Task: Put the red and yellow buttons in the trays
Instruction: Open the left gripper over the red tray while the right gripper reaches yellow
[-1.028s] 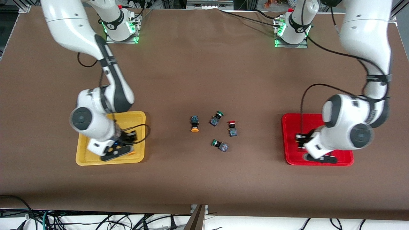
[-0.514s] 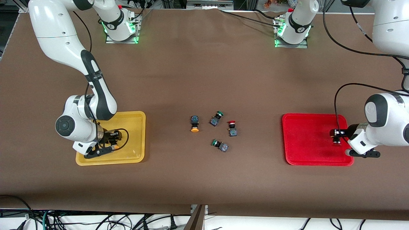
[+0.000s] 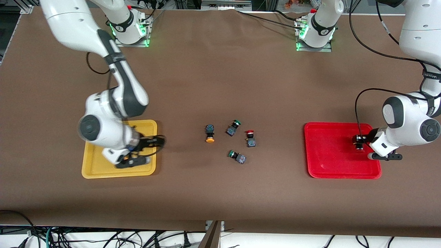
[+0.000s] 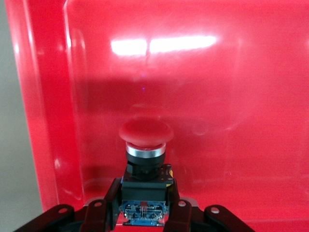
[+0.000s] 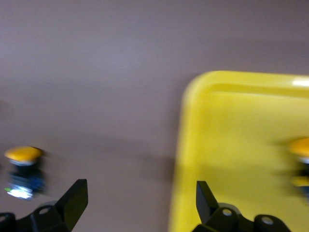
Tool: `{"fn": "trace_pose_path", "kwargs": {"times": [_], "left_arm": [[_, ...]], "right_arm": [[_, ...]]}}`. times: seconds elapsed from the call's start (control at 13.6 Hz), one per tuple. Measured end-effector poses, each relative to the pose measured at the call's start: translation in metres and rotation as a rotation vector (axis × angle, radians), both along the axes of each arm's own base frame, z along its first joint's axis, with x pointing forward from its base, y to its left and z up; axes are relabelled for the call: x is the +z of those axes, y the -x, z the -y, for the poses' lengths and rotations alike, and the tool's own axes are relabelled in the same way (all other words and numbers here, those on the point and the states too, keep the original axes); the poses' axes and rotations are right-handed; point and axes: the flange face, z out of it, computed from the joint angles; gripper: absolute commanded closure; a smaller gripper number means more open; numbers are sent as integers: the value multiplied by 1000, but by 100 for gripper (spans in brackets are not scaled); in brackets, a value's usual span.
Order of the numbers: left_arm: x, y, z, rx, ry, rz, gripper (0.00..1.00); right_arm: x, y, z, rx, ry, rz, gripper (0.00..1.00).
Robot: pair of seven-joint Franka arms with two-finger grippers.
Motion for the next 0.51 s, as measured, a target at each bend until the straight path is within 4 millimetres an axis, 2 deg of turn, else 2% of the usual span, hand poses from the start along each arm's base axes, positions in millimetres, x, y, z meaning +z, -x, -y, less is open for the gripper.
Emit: {"fn": "trace_pose_path", "kwargs": {"times": [0.15,0.22,0.37,0.44,0.51], "left_arm": [[-5,6,-11,17,1,-3,20],[-4,7,-14,21,1,-2,0],[3,2,-9,15,5,6,0],[14,-6,2,-2,16,15,0],[28,-17,19,-23,31,26,0]], "right_arm": [[-15,24,-73,-89,-27,25,1],[-27,37,-107,-136,-45,39,1],[-55,66,-164,-202,-84,66,1],[-73,81,-187,-219,-98,75,1],[-86,90,-198,-219,-102,80,1]]}}
